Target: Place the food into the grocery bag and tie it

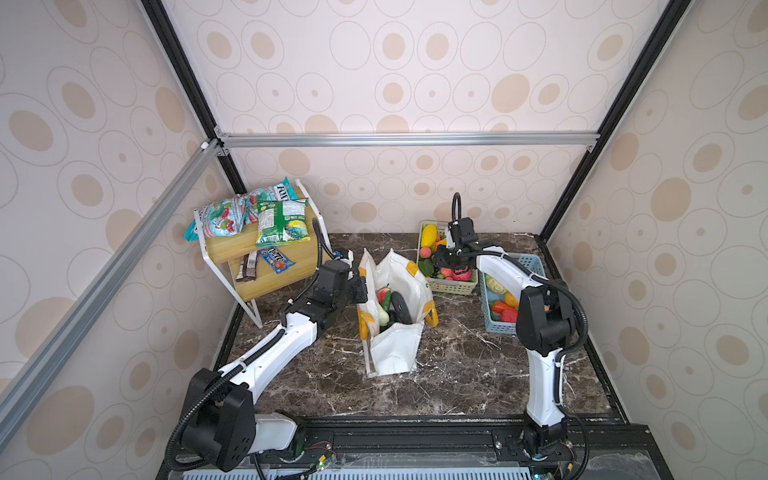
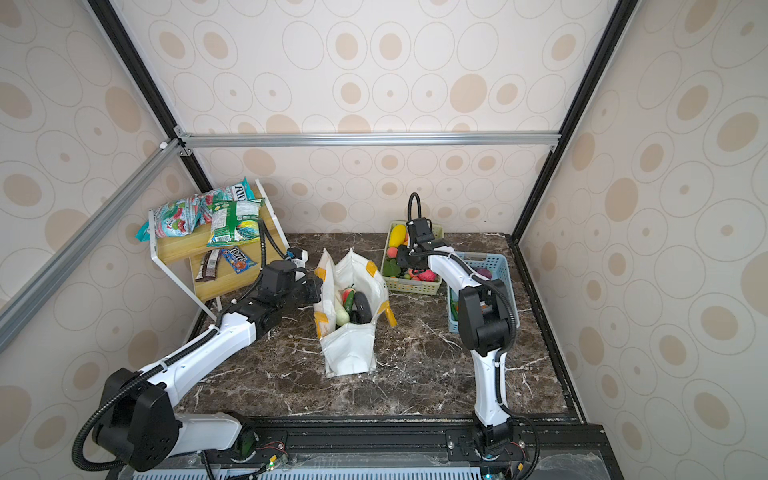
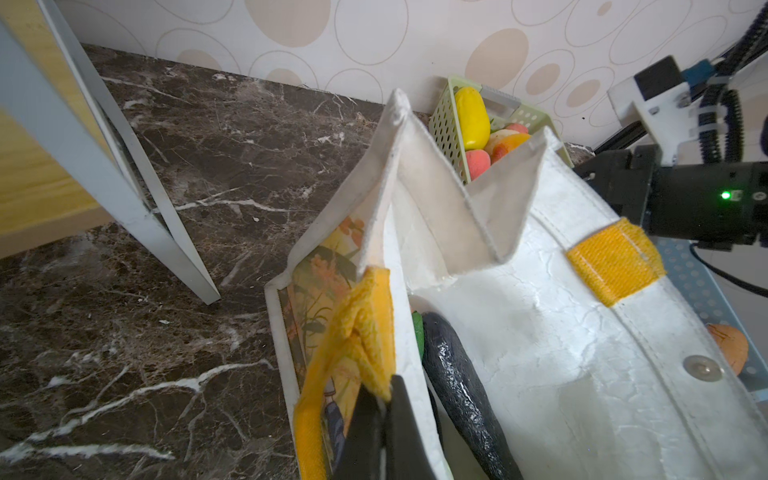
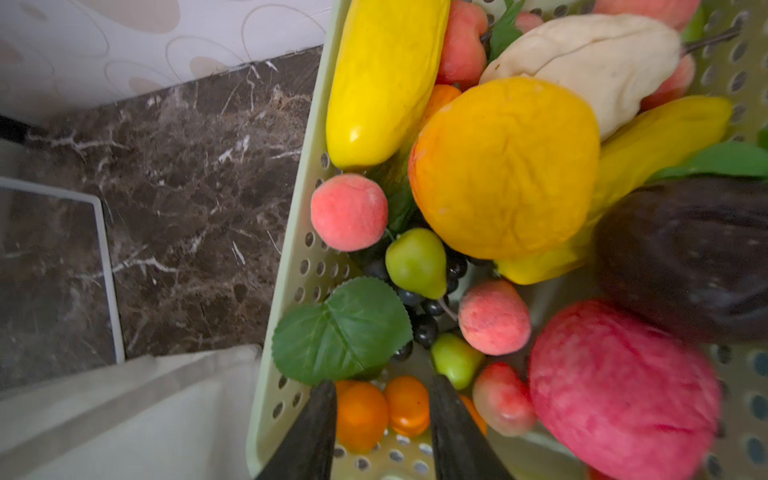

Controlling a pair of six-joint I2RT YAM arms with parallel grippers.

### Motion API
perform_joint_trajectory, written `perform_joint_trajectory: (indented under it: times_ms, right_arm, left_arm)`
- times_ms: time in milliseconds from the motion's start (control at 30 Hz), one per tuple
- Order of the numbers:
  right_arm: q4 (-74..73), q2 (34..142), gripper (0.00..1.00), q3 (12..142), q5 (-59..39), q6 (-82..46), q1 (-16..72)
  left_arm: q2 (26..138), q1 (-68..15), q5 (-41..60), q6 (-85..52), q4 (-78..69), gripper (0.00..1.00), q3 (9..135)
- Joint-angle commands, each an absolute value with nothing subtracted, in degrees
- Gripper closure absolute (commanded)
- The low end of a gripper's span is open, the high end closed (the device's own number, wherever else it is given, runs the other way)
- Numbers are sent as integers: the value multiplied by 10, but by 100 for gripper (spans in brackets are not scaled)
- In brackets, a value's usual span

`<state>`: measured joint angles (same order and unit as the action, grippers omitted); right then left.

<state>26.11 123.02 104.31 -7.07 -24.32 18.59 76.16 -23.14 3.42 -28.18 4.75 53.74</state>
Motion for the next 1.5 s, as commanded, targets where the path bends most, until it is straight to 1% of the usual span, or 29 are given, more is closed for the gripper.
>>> perform_joint_trajectory:
  times_ms: [0,167,367,500,667,800,900,1033,1167,1267,1467]
  right_arm:
    - [266,1260,66,1080,-104,-256,183]
    - [268,1286,67,1099,-113,-267,182]
    - [268,1308,62,1114,-100,-275,179]
    - [262,1317,60,1120,-72,-269,177]
    - [226,1322,59,1105,-34,-274,165]
    - [209,1315,59,1093,-6,-280,164]
    - [193,1311,58,1083,7,-283,143]
    - [211,1309,58,1091,3,-278,131]
    - [234,1281,58,1069,45,-271,125]
    - [227,1255,58,1045,30,-263,119]
    - [215,1214,57,1016,-35,-245,126]
  left_arm:
    - [772,-228,36,-278,58,100,559]
    - [776,-227,33,-275,62,100,563]
    - [780,-228,34,-273,63,100,568]
    - [780,-227,34,-271,65,100,570]
    - [777,-228,30,-268,72,100,572]
    - [773,-226,26,-267,76,100,573]
    - [772,-227,27,-268,76,100,572]
    - [769,-227,28,-268,76,100,571]
    - [763,-226,25,-268,76,100,565]
    - [763,-226,28,-269,76,100,562]
    - [763,-225,35,-275,66,100,557]
